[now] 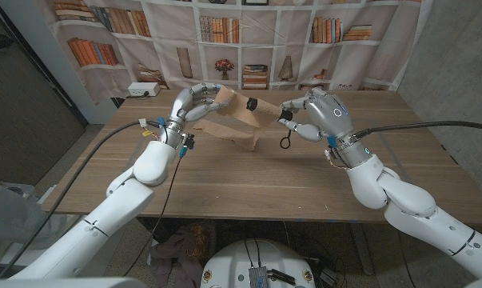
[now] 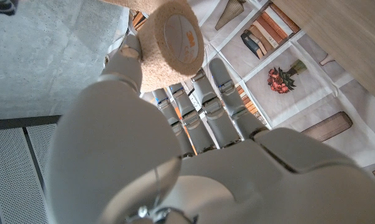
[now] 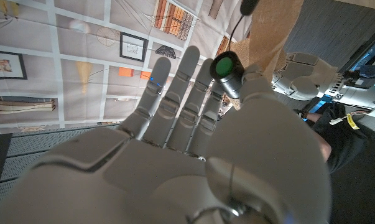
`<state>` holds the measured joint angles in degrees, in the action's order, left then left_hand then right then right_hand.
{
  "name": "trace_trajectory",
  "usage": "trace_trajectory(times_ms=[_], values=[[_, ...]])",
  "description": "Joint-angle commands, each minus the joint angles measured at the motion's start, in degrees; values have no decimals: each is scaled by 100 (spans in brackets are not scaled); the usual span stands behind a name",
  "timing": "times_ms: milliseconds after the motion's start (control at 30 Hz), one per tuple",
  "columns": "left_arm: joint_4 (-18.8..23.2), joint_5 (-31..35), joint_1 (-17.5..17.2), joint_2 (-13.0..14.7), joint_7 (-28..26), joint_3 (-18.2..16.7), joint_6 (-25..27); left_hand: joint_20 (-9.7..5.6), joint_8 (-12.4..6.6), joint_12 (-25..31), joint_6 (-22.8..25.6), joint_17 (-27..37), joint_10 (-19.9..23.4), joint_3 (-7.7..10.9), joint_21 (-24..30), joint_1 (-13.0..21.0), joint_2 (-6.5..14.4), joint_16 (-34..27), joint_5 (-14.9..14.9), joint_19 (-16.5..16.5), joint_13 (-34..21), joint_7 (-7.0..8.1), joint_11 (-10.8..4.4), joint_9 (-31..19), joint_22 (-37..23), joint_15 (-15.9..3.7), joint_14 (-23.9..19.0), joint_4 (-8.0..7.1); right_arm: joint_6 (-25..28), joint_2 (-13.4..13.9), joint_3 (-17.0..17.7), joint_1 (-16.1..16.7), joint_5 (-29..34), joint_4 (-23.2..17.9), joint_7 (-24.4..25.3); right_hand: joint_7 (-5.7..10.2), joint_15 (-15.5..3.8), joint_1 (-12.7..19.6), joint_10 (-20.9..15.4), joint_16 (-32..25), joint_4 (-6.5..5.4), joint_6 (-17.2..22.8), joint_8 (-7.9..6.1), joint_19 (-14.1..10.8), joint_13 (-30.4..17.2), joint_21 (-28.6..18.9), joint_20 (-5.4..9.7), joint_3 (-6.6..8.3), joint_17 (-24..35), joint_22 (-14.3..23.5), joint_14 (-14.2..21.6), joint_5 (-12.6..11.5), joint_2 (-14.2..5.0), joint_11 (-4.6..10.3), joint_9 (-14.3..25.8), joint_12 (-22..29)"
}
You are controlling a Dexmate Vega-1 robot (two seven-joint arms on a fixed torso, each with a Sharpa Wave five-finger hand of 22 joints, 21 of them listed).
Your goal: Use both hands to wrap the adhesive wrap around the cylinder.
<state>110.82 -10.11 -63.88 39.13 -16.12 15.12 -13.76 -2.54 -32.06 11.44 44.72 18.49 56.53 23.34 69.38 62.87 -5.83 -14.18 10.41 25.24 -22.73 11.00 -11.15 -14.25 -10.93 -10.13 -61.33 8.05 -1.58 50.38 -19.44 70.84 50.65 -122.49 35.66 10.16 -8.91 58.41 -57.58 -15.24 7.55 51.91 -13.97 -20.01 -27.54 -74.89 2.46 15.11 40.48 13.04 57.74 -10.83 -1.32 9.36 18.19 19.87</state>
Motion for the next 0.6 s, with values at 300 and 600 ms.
trace_trajectory(times_ms=[300,600], values=[[-276,57,596,37,512,274,-132,-498,-43,36,559,28,-6,19,29,997,1077,-33,36,-39,-29,-569,-30,-6,-10,-363,-13,-22,-116,-5,-410,-132,256,34,-124,167,-485,657,-221,21,-35,237,-18,2,-22,-33,907,18,21,2,57,-29,-676,154,33,29],[-486,86,948,-98,751,541,-323,-493,-47,34,553,29,-11,20,37,994,1079,-29,37,-46,-29,-553,-29,-3,-9,-363,-3,-24,-214,-186,-803,-508,392,427,-202,168,-484,667,-249,13,-29,250,-17,1,-30,-50,915,18,27,2,80,-30,-676,152,29,39]])
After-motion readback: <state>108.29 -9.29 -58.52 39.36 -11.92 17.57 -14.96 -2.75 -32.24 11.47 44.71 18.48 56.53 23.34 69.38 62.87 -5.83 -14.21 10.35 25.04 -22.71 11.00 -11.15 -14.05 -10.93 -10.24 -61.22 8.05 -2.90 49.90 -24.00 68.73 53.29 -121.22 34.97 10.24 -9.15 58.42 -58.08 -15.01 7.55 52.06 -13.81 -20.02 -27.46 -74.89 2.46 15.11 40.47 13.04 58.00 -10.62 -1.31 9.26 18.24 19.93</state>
